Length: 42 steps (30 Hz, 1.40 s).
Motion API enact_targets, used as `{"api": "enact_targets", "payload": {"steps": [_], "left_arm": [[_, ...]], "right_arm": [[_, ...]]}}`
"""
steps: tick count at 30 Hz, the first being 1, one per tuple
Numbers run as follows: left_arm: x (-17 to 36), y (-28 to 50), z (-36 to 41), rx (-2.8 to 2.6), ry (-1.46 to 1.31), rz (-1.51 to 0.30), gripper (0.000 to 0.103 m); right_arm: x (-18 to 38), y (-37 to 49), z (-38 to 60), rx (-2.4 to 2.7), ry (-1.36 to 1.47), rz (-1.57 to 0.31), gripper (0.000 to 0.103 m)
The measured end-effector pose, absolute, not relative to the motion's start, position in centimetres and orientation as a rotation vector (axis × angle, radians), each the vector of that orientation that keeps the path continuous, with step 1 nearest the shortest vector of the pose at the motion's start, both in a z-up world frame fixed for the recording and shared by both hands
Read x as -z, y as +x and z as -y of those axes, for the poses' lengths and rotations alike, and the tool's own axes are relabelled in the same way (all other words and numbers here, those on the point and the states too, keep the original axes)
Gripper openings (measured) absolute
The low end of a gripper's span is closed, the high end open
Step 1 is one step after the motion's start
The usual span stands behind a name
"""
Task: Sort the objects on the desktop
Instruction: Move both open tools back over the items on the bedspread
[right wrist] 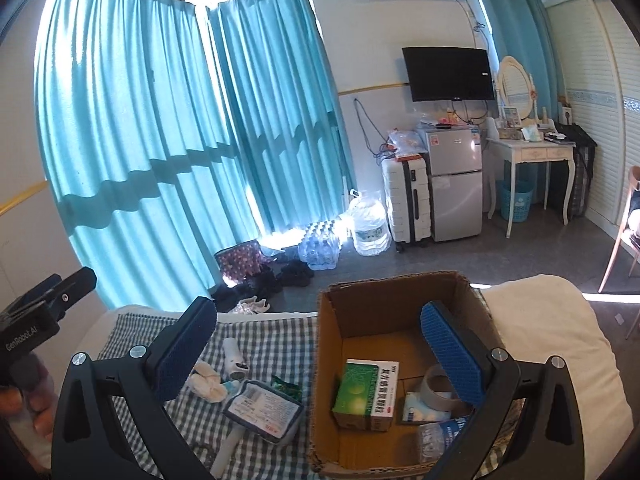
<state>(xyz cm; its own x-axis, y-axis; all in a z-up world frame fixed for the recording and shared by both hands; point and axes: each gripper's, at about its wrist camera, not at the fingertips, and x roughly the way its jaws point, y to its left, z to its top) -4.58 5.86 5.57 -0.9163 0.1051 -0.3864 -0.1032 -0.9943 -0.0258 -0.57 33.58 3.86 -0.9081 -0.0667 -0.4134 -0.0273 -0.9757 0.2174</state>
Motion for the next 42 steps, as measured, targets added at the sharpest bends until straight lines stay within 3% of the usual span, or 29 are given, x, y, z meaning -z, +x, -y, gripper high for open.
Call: {"api": "enact_targets", "payload": {"steps": [19,31,42], "left_arm": [[-3.1,-5.0,1.6,-3.061,-0.698,0.004,0.103],[5.8,-7.2,4.4,-3.0,-0.891,-0.047,0.103],[12.2,-9.6,5.2,-2.913,-1.09,-0.094,0.103]], "right_arm": [[-3.4,-2.2,-24.9,2.918,0.67,0.217,0.103],[1.4,-5.5,-23.0,2.805,0.802,0.313,0.103],[6.9,-8.3,-19.0,2.75,0.988,0.212,0.103]]}}
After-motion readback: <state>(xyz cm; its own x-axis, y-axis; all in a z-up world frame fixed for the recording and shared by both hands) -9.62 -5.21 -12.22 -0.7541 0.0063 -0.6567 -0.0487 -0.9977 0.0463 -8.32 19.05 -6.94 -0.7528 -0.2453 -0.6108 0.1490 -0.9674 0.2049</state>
